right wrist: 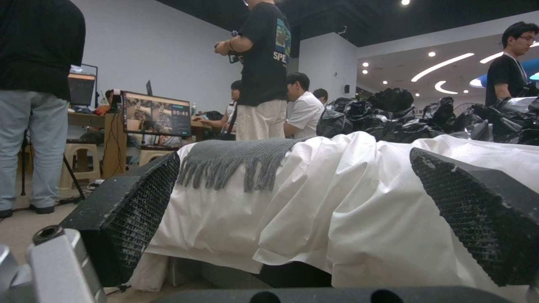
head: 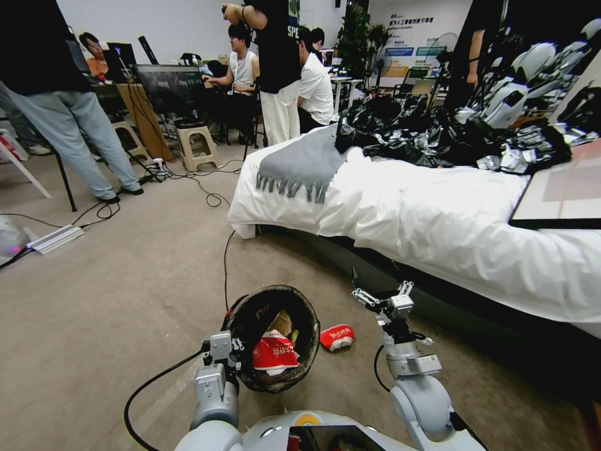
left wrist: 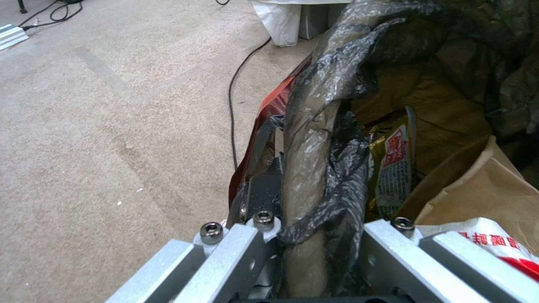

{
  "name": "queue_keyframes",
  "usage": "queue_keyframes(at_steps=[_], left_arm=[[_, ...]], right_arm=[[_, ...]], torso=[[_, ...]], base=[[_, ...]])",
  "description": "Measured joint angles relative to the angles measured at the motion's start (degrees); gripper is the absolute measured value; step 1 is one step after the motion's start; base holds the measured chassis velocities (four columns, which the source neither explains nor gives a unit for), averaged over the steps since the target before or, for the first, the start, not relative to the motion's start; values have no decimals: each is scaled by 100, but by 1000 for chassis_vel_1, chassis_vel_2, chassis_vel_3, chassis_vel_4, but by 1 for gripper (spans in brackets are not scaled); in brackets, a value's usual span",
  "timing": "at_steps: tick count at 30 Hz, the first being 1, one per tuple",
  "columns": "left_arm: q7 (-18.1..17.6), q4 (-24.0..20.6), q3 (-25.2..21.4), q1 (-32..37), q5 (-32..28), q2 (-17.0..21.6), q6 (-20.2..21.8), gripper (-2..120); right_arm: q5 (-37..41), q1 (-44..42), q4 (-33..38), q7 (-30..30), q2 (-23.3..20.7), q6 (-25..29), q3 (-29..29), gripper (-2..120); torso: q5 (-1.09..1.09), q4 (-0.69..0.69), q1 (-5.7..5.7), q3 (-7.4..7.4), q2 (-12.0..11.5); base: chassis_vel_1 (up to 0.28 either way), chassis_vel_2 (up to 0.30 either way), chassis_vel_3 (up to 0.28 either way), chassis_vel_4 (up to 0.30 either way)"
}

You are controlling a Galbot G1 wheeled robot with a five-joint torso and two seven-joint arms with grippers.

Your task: Pick up the trash bin, then pick up the garbage from the floor and place it into the trash bin.

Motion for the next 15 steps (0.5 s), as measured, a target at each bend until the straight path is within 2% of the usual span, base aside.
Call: queue_keyframes(at_steps=[15], left_arm=[[15, -6, -1, -10, 15, 16, 4, 1]], right_arm=[[2, 61, 18, -14, -19, -13, 17, 100]], torso=[[-1, -1, 0, 0, 0]], base=[[-9, 3, 7, -3]])
